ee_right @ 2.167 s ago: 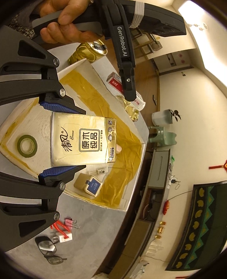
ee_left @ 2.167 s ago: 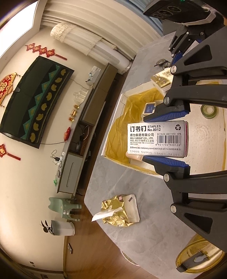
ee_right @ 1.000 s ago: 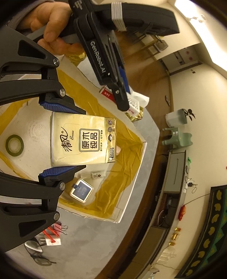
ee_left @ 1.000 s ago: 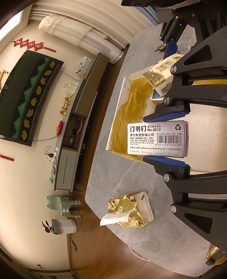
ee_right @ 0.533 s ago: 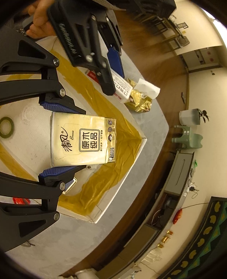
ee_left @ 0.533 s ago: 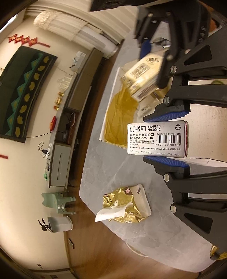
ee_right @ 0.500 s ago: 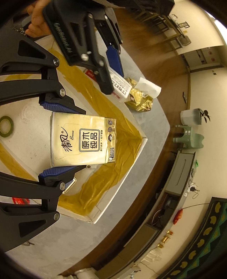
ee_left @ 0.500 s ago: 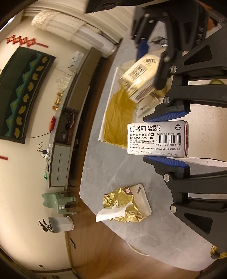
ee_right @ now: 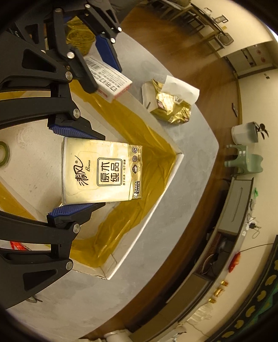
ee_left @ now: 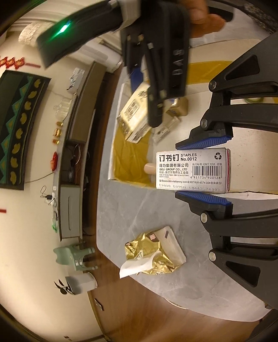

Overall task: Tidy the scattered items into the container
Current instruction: 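Carry the staples box and tissue pack over the yellow-lined box with both grippers, then open the right gripper to drop the tissue pack while the left gripper releases the staples box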

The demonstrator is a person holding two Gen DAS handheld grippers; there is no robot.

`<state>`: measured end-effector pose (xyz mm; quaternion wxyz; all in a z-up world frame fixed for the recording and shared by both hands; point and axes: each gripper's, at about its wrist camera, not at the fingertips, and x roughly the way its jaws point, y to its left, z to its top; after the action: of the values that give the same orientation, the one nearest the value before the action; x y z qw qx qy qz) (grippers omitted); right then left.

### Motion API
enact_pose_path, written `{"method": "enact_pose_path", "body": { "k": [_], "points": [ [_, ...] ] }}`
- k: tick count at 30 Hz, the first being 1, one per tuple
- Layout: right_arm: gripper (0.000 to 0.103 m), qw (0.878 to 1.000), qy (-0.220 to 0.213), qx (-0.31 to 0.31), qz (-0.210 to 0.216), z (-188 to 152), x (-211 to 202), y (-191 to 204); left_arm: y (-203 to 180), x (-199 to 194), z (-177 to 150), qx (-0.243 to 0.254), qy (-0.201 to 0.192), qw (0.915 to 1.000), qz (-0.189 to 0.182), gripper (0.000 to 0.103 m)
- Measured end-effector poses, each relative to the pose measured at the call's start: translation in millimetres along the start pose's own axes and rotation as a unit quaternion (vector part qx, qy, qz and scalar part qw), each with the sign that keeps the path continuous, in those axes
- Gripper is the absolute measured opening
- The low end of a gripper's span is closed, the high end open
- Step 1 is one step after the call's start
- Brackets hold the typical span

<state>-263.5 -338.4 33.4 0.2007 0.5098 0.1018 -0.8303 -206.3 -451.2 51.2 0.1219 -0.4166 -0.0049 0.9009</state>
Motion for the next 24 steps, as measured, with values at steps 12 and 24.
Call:
{"method": "enact_pose_path", "body": {
  "k": [12, 24],
  "points": [
    [0.055, 0.996, 0.050, 0.051, 0.059, -10.1, 18.1, -5.2, -10.1, 11.3, -12.3, 0.041, 0.036, 0.9984, -0.017, 0.039],
    [0.055, 0.994, 0.069, 0.064, 0.063, -8.8, 29.7, 4.5, -10.6, 17.1, -13.1, 0.038, 0.047, 0.9980, -0.021, 0.039]
  ]
}}
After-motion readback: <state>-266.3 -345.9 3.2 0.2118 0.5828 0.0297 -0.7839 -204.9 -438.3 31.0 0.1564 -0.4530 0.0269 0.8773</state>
